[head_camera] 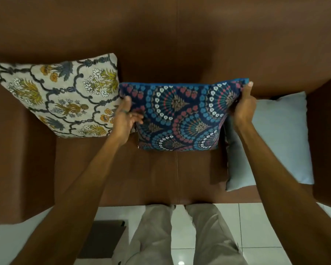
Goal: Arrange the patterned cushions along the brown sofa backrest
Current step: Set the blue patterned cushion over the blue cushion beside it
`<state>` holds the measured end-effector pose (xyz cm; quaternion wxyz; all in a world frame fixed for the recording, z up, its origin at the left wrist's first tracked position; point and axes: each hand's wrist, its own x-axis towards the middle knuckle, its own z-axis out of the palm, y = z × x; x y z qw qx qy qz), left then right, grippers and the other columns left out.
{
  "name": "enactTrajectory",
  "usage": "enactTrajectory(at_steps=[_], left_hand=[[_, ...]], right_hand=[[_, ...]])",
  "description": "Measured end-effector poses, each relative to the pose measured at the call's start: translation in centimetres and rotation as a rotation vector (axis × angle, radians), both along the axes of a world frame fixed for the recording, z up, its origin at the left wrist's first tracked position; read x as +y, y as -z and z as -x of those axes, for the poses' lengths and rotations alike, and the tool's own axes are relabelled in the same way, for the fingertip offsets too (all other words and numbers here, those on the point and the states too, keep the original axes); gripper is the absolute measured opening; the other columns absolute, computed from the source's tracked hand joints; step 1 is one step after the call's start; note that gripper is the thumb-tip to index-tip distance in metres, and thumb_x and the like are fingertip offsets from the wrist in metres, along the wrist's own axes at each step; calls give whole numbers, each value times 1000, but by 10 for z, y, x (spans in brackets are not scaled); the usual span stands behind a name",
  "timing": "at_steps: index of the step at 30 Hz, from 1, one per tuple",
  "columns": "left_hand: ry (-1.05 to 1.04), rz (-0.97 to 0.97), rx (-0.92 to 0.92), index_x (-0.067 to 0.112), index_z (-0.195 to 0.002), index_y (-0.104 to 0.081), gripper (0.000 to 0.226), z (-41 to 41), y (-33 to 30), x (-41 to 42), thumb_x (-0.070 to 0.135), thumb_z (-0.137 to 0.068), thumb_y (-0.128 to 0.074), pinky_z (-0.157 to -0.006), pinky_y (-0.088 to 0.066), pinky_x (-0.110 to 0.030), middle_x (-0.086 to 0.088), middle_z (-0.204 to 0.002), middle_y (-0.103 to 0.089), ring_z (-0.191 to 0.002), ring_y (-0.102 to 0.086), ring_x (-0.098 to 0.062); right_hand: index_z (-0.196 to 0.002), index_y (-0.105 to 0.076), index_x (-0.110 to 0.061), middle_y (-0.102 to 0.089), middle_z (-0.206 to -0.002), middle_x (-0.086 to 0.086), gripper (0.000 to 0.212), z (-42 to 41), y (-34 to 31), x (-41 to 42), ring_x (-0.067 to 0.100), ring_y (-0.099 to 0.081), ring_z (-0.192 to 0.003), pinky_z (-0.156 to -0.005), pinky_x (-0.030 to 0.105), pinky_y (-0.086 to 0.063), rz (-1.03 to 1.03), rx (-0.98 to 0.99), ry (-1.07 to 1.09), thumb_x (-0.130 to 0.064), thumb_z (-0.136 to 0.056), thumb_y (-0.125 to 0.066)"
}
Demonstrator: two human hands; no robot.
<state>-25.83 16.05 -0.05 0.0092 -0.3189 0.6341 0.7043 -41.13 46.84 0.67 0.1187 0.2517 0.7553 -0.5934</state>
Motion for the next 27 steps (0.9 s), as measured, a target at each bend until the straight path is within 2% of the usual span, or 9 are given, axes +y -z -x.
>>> enactTrajectory(at_steps=[4, 7, 8, 10, 13, 15, 17, 23, 27], left_hand=[[-56, 68, 5, 13, -142, -53, 46, 46, 24, -15, 41, -106, -56, -58, -55, -23, 1, -109, -68, -66, -65, -11], [-175, 124, 63, 15, -152, -47, 58, 62, 26, -17, 47, -104, -55, -62, -57, -24, 2, -126, -67, -72, -67, -8], [-239, 208, 85, 16, -157, -40, 62, 61, 27, -8, 48, -105, -51, -70, -59, -24, 2, -139, -62, -81, -69, -5], [-346, 526, 105, 13, -161, -35, 62, 47, 27, 24, 41, -108, -48, -95, -59, -29, -5, -159, -46, -119, -65, -4], [-140, 961, 209, -1, -156, -40, 59, 30, 36, 83, 26, -106, -55, -126, -37, -54, -26, -165, -37, -153, -41, -41], [141, 1126, 182, 4, -160, -35, 66, 35, 49, 103, 36, -106, -56, -133, -19, -56, -27, -170, -29, -160, -25, -46], [287, 1253, 109, 12, -165, -27, 72, 55, 61, 98, 52, -107, -46, -134, -12, -60, -24, -173, -22, -162, -17, -45], [173, 1415, -16, 10, -165, -24, 81, 93, 59, 80, 62, -106, -43, -132, -10, -63, -29, -171, -24, -160, -19, -48], [142, 1292, 210, 6, -162, -30, 68, 55, 57, 158, 43, -108, -51, -134, -13, -61, -33, -167, -23, -159, -17, -50]], right_hand=[[-120, -77, -6, -76, -130, 12, 69, 29, 8, -16, 22, -70, -115, -110, 46, -55, -131, 60, 26, -60, -112, -35], [-102, -76, -21, -79, -120, 7, 58, 42, 11, -24, 17, -72, -110, -109, 42, -56, -155, 185, 37, -59, -111, -33], [-104, -74, -26, -79, -118, 0, 51, 38, 11, -25, 11, -72, -110, -108, 34, -56, -189, 278, 50, -55, -112, -34], [-139, -64, -14, -69, -144, 5, 44, 18, 18, -27, 14, -63, -136, -119, 30, -47, -385, 529, 74, -40, -114, -39], [-159, -42, 1, -41, -167, 27, 59, -22, 43, -36, 43, -37, -158, -130, 57, -33, -716, 833, -438, -33, -111, -49], [-166, -36, -15, -33, -174, 21, 62, -31, 61, -42, 44, -26, -162, -132, 64, -23, -911, 817, -800, -43, -112, -45], [-168, -31, -24, -30, -176, 17, 60, -13, 71, -40, 44, -22, -164, -132, 70, -18, -997, 795, -888, -49, -113, -37], [-170, -22, -25, -21, -179, 17, 65, 73, 54, -20, 45, -16, -166, -133, 70, -10, -966, 702, -641, -58, -114, -25], [-170, -23, -23, -19, -180, 15, 61, 71, 51, 47, 41, -14, -167, -136, 59, -10, -869, 665, -588, -50, -116, -27]])
